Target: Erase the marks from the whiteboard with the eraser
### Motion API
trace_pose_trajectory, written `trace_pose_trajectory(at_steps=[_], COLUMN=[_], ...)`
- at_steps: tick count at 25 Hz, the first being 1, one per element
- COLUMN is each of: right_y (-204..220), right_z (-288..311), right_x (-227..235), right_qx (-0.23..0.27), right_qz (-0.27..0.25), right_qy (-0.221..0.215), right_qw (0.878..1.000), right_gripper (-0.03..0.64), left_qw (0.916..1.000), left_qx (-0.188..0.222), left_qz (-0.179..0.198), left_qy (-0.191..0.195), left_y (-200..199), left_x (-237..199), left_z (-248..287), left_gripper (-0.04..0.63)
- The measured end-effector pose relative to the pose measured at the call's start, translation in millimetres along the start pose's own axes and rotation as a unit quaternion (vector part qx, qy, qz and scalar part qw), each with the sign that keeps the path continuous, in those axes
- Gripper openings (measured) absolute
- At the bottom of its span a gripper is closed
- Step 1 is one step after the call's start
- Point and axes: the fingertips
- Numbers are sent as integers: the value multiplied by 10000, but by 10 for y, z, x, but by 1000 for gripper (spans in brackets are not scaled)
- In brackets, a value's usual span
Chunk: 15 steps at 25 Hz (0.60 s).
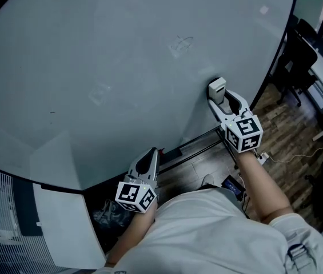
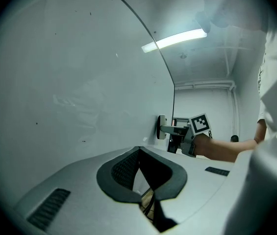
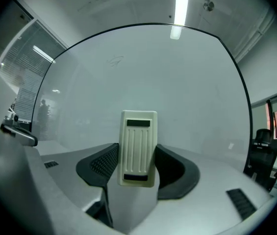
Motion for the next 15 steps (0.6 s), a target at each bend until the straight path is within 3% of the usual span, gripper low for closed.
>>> trace_pose_trajectory(at_steps=[10,15], right_y=[15,35], right_z=[100,78], right_x=[52,-114], right_qx=[72,78], right_qz=[148,196], right_qy=[302,226], right_qw=[9994,9995], right_gripper=[242,244], left_qw=[10000,10000], left_qx=[-20,-71], left_qz=[-20,-38], left_qy=[26,-14], left_y=[-7,16], left_x=[-91,-132], left_z=[36,-35], left_gripper=[8,8])
Point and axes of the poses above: the fingertips, and each gripper's own axes: z forward along the fingers, x to its right, y out of its underside, and after that the axes turned 12 degrees about y, right-handed
